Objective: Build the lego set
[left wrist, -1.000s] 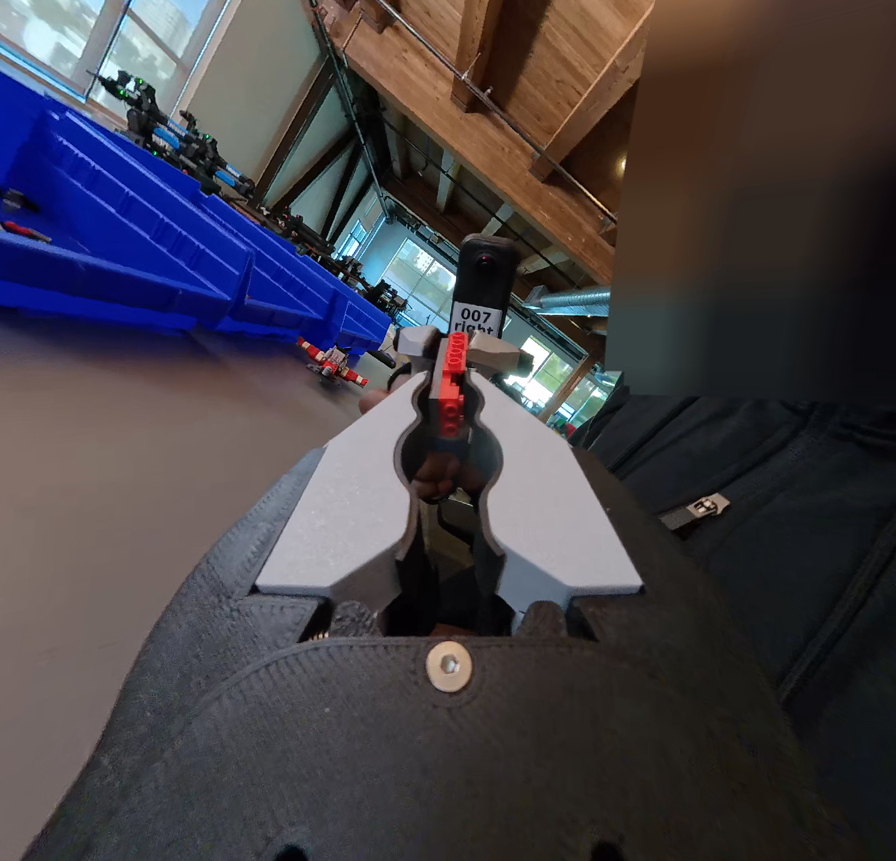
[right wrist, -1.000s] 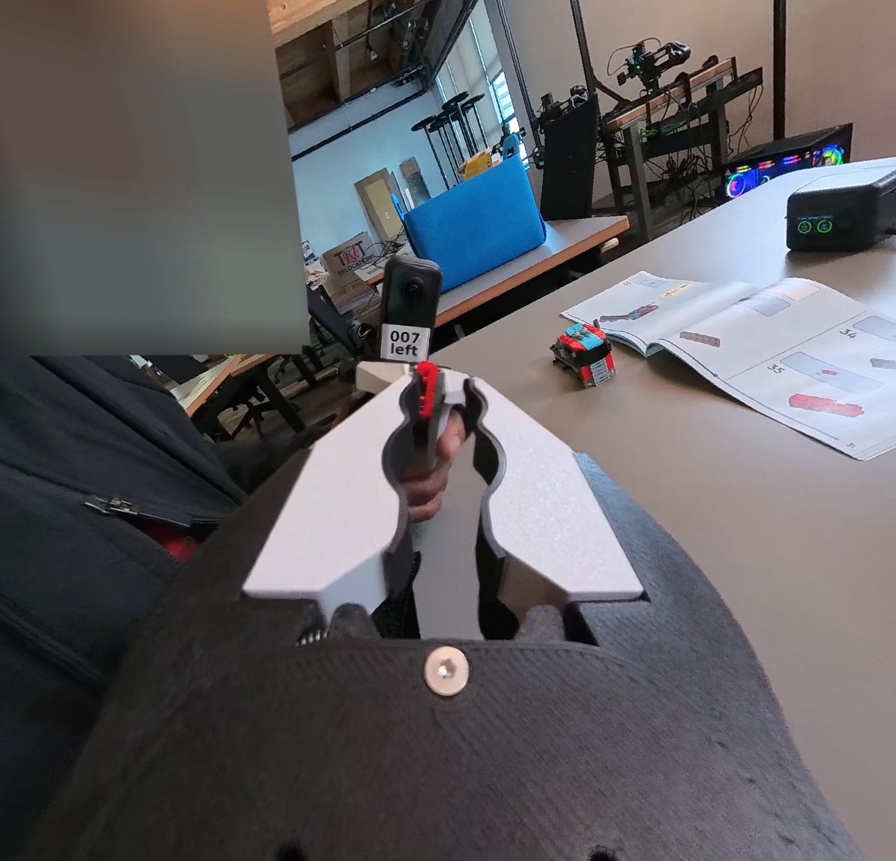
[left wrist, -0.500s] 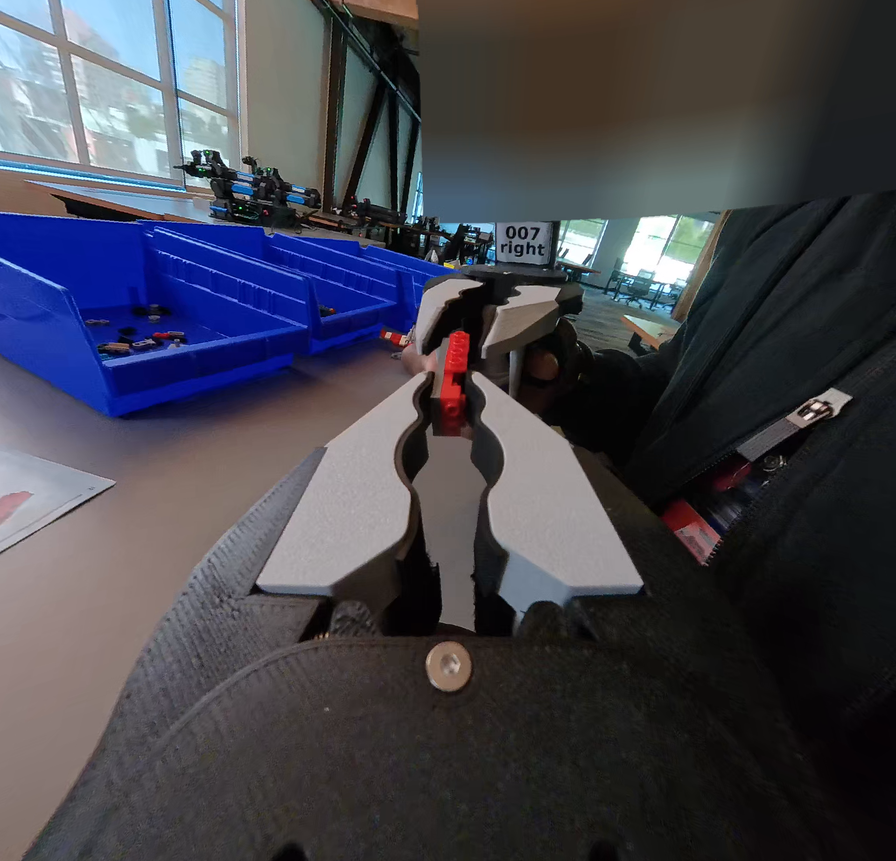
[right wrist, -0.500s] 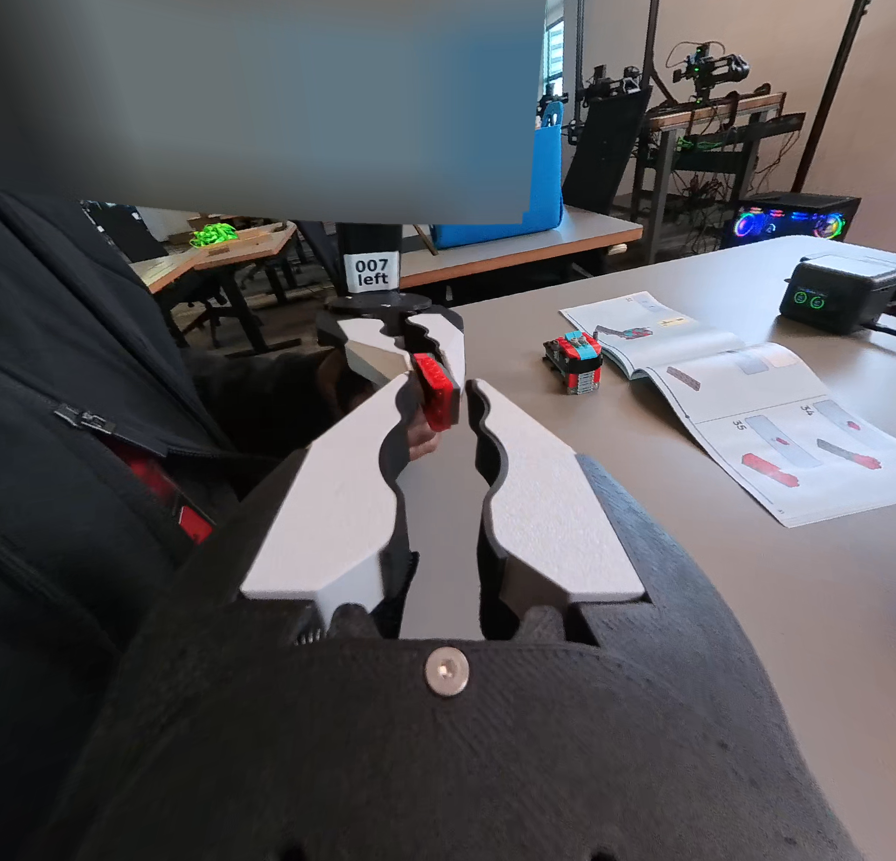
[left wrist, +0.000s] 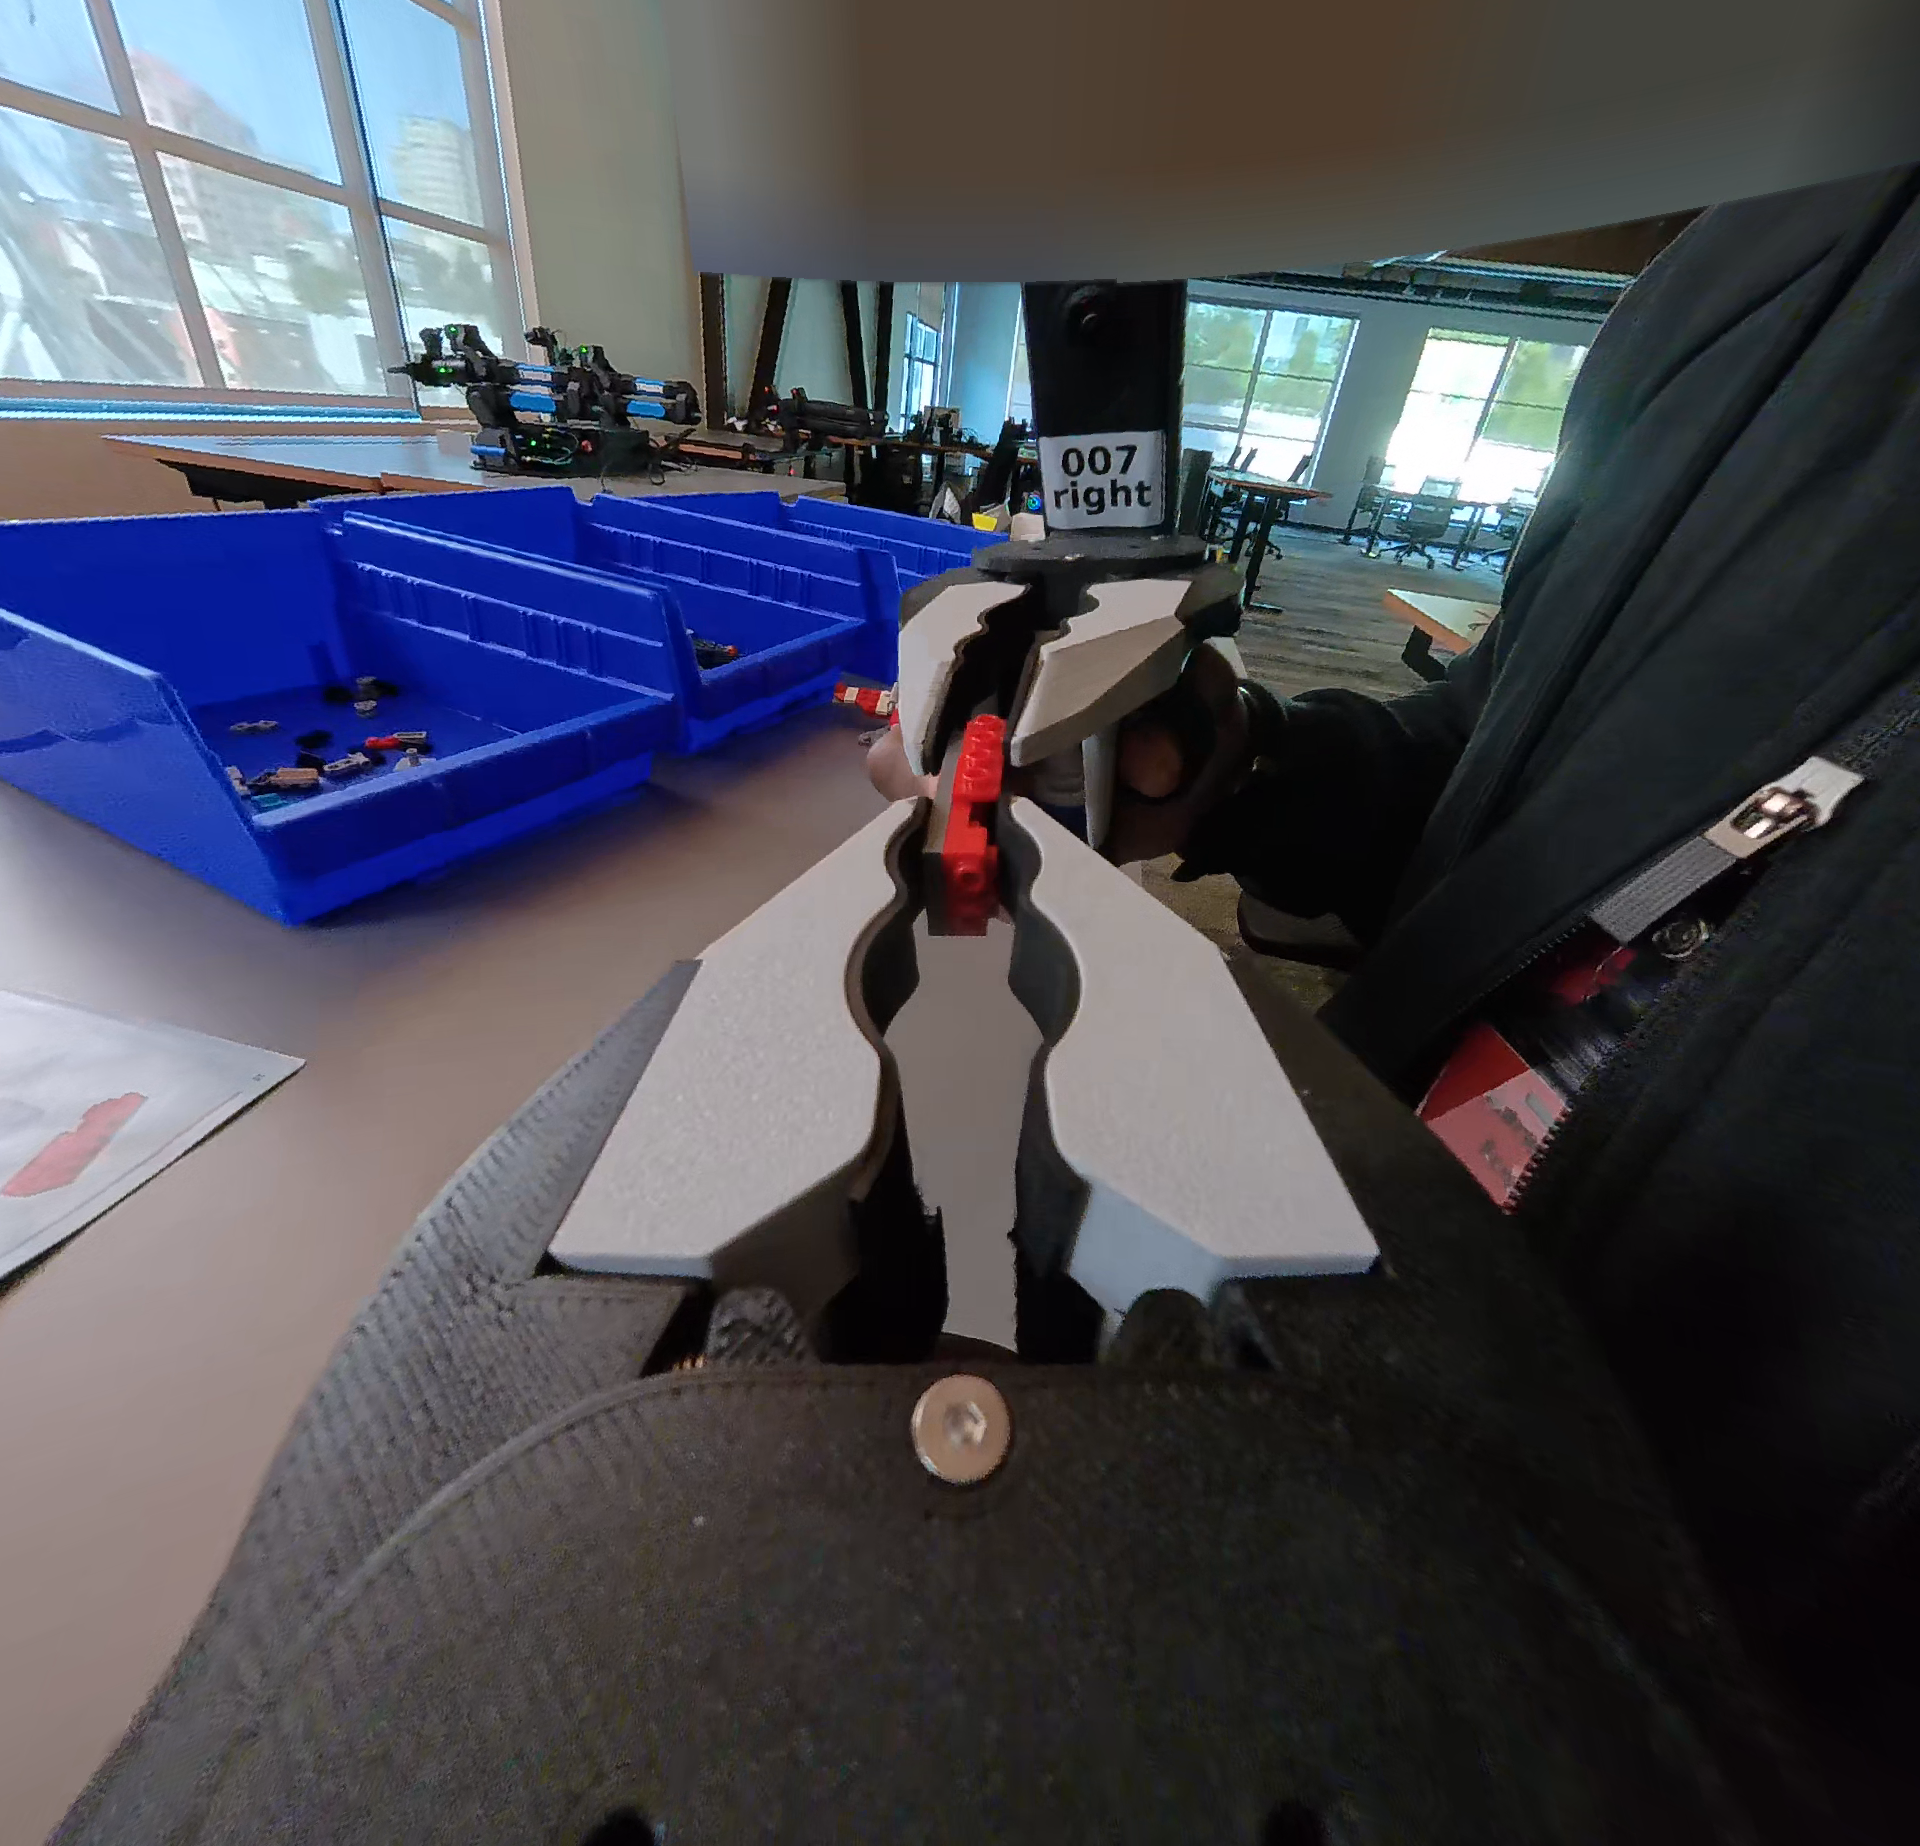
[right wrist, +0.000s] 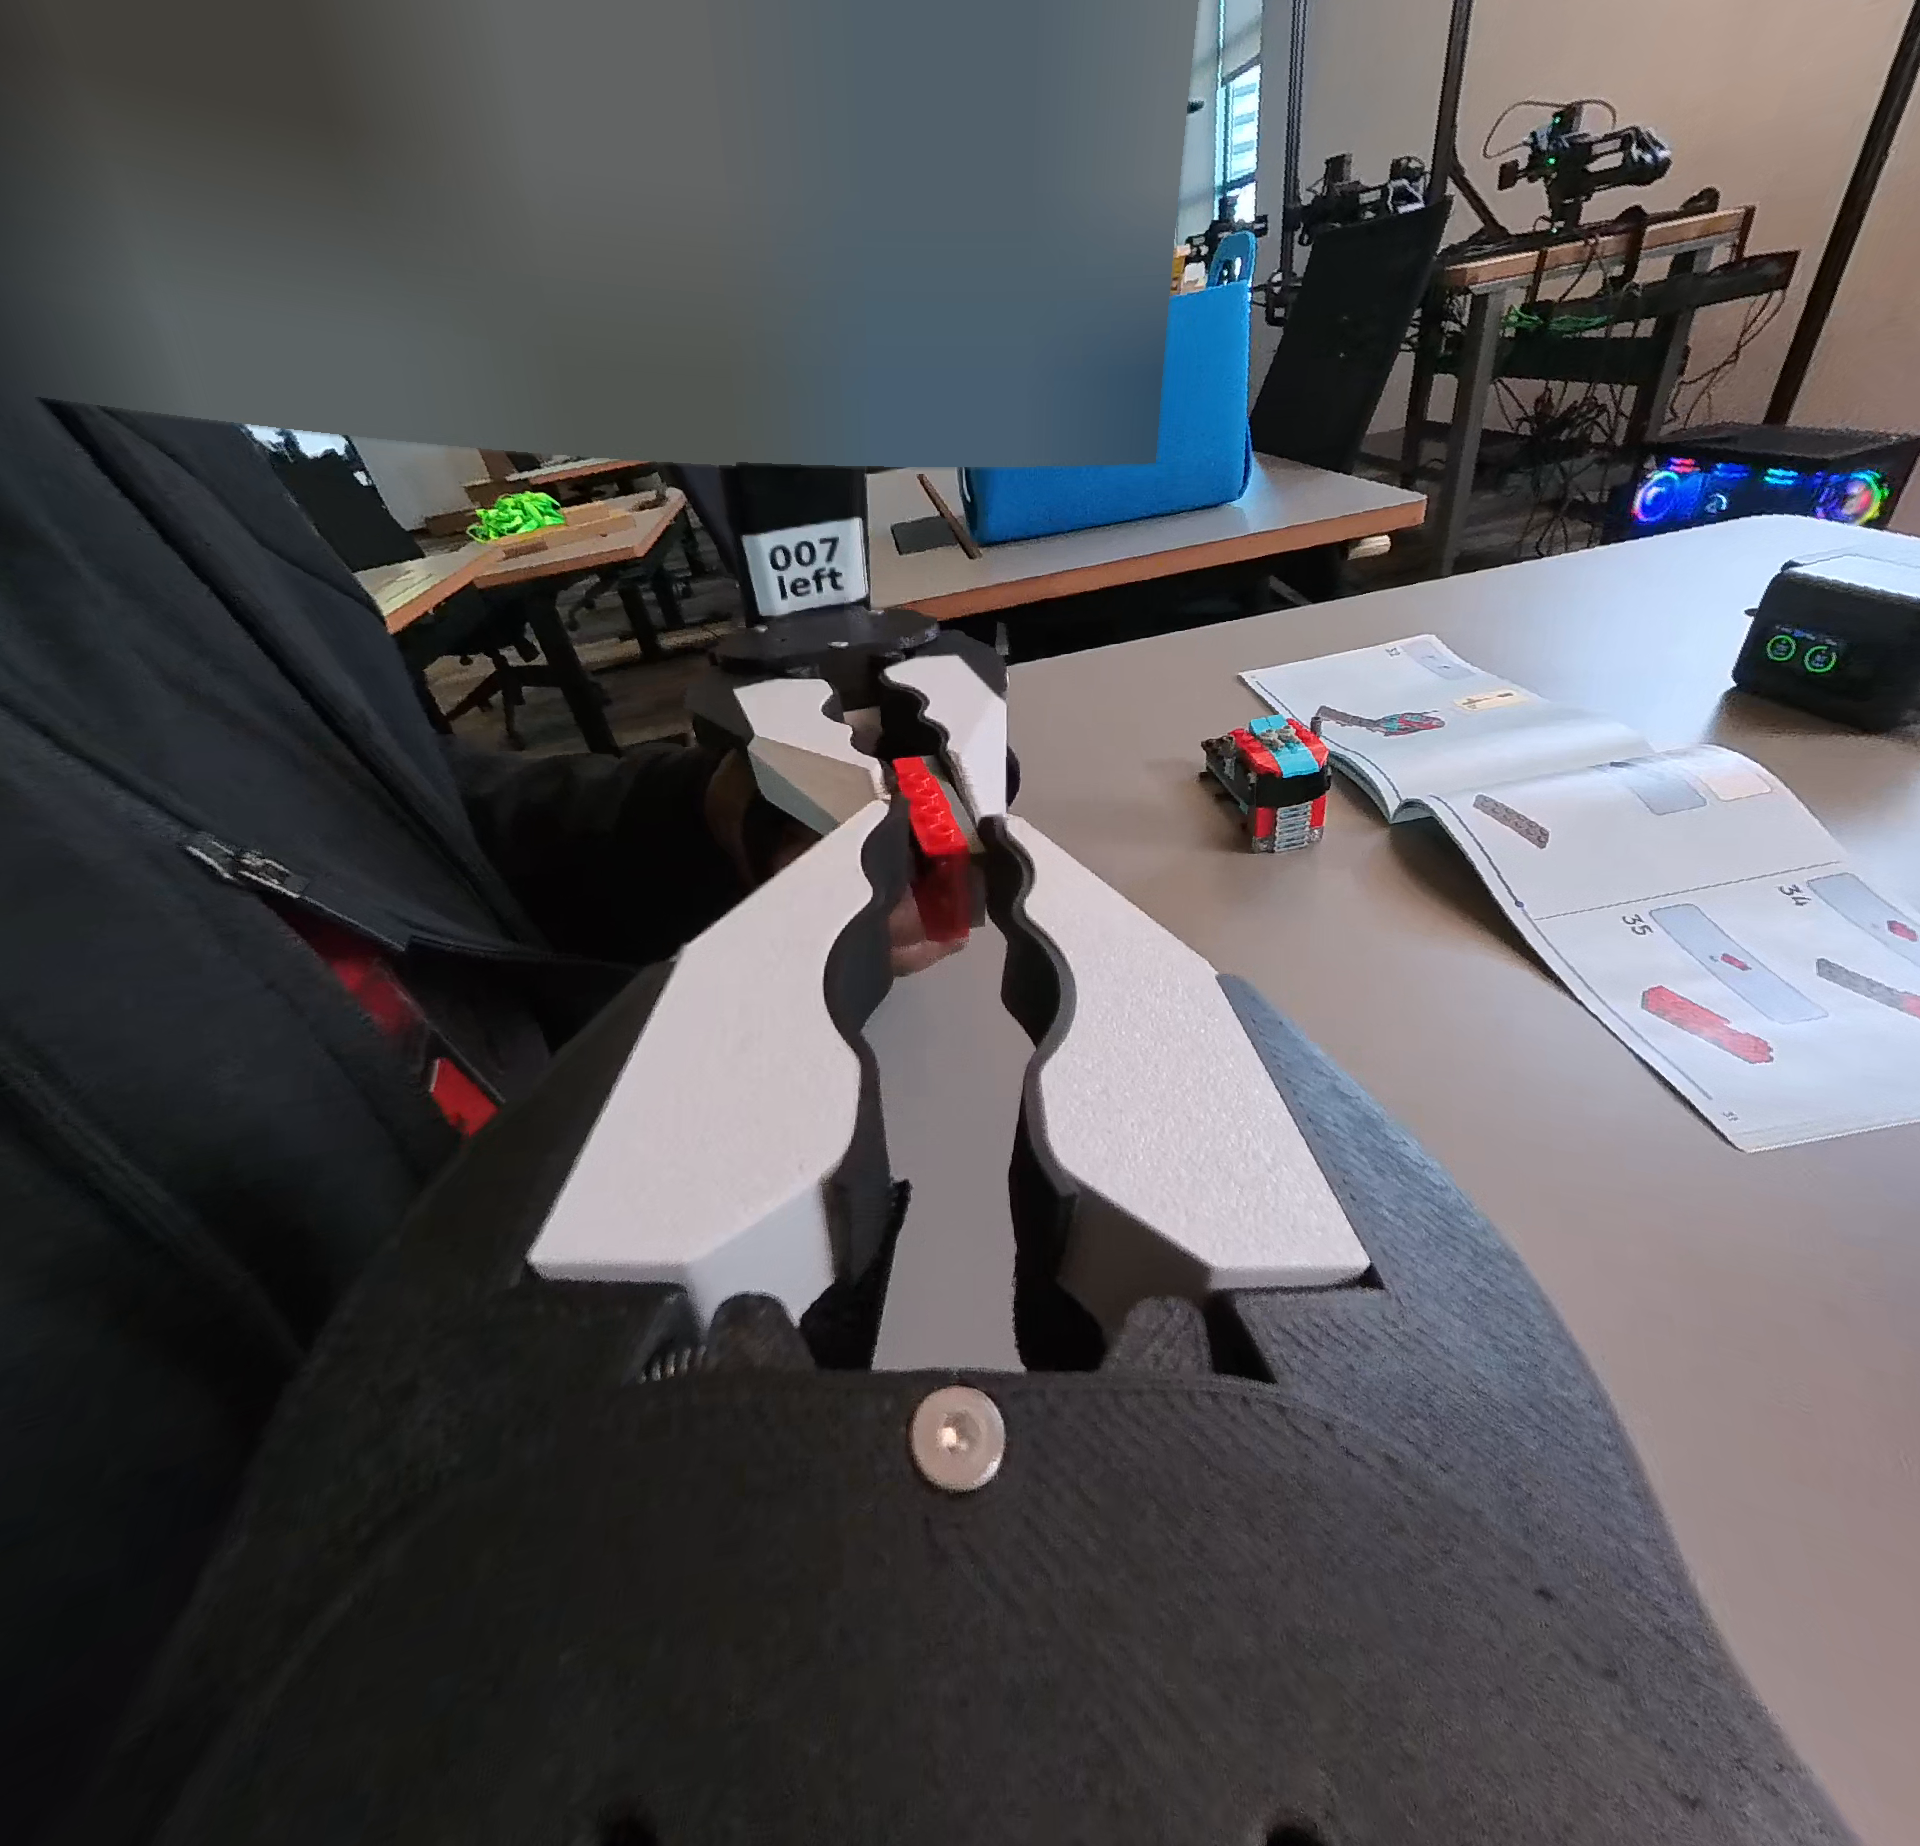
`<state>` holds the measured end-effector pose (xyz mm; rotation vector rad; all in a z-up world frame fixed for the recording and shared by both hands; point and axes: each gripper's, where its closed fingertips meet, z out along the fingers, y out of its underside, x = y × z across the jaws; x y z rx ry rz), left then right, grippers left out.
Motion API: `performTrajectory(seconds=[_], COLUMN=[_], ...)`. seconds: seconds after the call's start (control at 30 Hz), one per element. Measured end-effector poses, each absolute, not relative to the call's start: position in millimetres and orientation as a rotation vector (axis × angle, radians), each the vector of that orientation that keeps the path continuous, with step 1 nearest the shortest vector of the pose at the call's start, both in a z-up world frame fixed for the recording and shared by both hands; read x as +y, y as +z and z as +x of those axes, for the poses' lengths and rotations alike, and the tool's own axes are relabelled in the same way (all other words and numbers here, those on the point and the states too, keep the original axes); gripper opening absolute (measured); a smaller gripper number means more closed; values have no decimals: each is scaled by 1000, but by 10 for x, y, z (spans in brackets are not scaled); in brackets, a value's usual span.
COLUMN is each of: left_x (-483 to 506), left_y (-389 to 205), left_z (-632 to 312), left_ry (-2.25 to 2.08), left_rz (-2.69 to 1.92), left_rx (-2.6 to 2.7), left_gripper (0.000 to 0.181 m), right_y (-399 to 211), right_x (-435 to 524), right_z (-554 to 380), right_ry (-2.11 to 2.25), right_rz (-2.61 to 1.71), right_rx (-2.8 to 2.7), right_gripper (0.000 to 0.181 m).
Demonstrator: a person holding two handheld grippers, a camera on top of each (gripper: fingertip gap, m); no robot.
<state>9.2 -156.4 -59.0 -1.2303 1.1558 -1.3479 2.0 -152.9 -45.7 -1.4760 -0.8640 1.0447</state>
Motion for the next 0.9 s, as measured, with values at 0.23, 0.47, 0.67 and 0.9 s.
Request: performTrajectory(seconds=[0.23, 0.47, 0.67, 0.9], left_x=[-1568, -1593, -1614, -1597], left_y=[-576, -563, -560, -567], left_z=[99, 104, 107, 102], left_ry=[-1345, -1382, -1404, -1475], left_rz=[-1228, -1222, -1215, -1209], left_rx=[1163, 1169, 1171, 1130], left_gripper=[10, 10, 10, 10], right_y=[-449, -440, -446, -456], right_x=[-1531, -1556, -1577, -1566], right_z=[27, 30, 30, 51], right_ry=[1026, 1035, 1054, 1097], right_rz=[-1460, -1438, -1426, -1438], right_rx=[-862, -866, -869, -841], right_gripper=[13, 13, 12, 16])
